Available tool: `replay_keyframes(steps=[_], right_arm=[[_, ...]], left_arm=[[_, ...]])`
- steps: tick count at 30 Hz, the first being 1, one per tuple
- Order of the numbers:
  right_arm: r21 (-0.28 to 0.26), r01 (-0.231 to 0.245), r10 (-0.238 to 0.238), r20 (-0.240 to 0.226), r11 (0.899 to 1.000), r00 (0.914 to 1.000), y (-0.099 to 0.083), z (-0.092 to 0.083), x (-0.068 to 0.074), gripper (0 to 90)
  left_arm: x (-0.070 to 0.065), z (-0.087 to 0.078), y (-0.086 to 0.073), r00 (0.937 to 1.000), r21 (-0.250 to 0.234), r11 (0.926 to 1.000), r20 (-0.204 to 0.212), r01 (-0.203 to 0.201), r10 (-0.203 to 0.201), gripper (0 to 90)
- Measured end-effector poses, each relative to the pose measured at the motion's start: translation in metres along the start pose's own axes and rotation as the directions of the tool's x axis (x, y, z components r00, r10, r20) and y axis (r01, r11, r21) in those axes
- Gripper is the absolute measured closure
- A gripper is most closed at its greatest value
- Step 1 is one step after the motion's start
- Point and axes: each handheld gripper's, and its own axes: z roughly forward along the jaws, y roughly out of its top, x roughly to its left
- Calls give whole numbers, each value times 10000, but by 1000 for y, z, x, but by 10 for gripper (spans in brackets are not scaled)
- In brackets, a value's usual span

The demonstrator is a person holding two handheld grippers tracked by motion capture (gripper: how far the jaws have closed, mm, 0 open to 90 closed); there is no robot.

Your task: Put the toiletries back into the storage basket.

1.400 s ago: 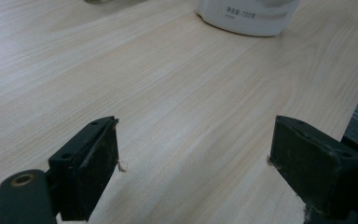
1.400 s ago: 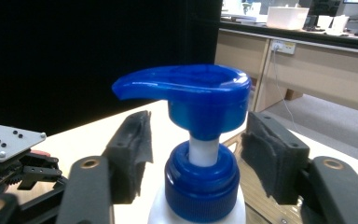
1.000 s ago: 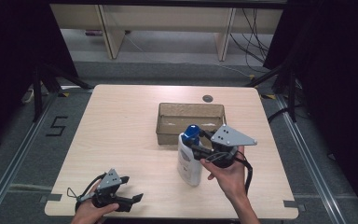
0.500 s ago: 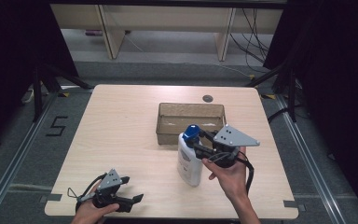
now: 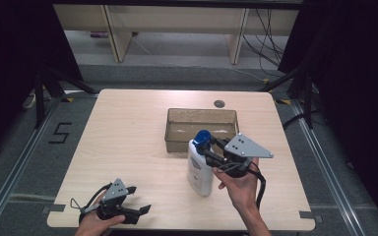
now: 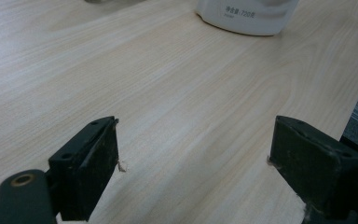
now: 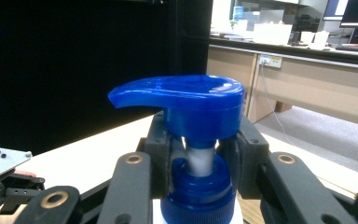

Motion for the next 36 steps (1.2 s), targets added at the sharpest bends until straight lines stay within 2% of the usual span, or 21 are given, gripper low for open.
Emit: replay_keyframes(steps=[5, 6, 8, 10, 12, 14, 16, 19, 20, 22, 26, 28, 29, 30, 31, 33, 35, 36], right_arm=[[156, -183, 183, 12, 9997, 9998, 0, -1, 2, 653], [37, -270, 270, 10, 9996, 9996, 0, 0, 3, 654], [148, -373, 371, 88, 9992, 9993, 1, 0, 3, 656], [114, -284, 282, 152, 9995, 9995, 1, 0, 0, 658], [36, -443, 443, 139, 9990, 9989, 2, 1, 0, 658], [162, -534, 531, 161, 9984, 9985, 3, 0, -3, 660], [70, -255, 253, 282, 9996, 9993, 4, 1, -5, 660], [130, -433, 430, 263, 9990, 9987, 5, 0, -5, 661], [-65, -104, 107, 370, 9999, 9993, 7, 0, -8, 661], [-70, -219, 221, 334, 9997, 9992, 10, -1, -8, 661], [-300, -86, 98, 421, 9995, 9991, 17, -1, -9, 661], [-256, -266, 274, 325, 9993, 9991, 19, -1, -8, 661], [-385, -77, 93, 422, 9992, 9991, 23, -1, -11, 662], [-391, -261, 273, 301, 9989, 9992, 24, 0, -11, 662], [-542, -123, 143, 366, 9985, 9992, 25, 0, -12, 662], [-504, -282, 297, 302, 9983, 9991, 28, 0, -12, 662], [-514, -196, 215, 383, 9985, 9990, 32, 0, -15, 662], [-489, -383, 398, 305, 9981, 9987, 33, 0, -14, 662]], left_arm=[[0, 0, 0, 9999, -94, 9999, -95, -39, 38, 148], [0, -1, 0, 10000, 33, 10000, -17, -77, 77, 148], [-1, -1, 0, 10000, -14, 10000, -2, -21, 21, 148], [-1, -1, 0, 10000, -41, 10000, -43, -19, 19, 148], [-1, -1, 0, 10000, -32, 10000, 26, -15, 15, 148], [-1, -1, 1, 10000, 41, 10000, 92, -5, 4, 148], [-2, -1, 0, 10000, -43, 10000, 22, -16, 16, 149], [-2, 0, 0, 9999, -11, 10000, 119, -22, 22, 148], [-2, -1, 0, 10000, -10, 10000, 54, -33, 33, 148], [-1, -1, 0, 9999, 8, 10000, 106, -9, 9, 149], [-1, -1, 0, 10000, 27, 10000, 75, -63, 63, 148], [-1, -1, 0, 10000, 20, 10000, 77, -59, 59, 148], [-1, -1, 0, 10000, -24, 10000, 77, -15, 15, 148], [-1, -1, 0, 10000, -37, 10000, 80, -9, 9, 149], [0, -1, 0, 10000, 11, 10000, 62, -54, 54, 148], [0, -1, 0, 10000, 11, 10000, 58, -38, 37, 148], [-1, -2, 0, 10000, 25, 10000, 13, -30, 30, 148], [-1, -2, 0, 10000, 25, 10000, 13, -30, 30, 148]])
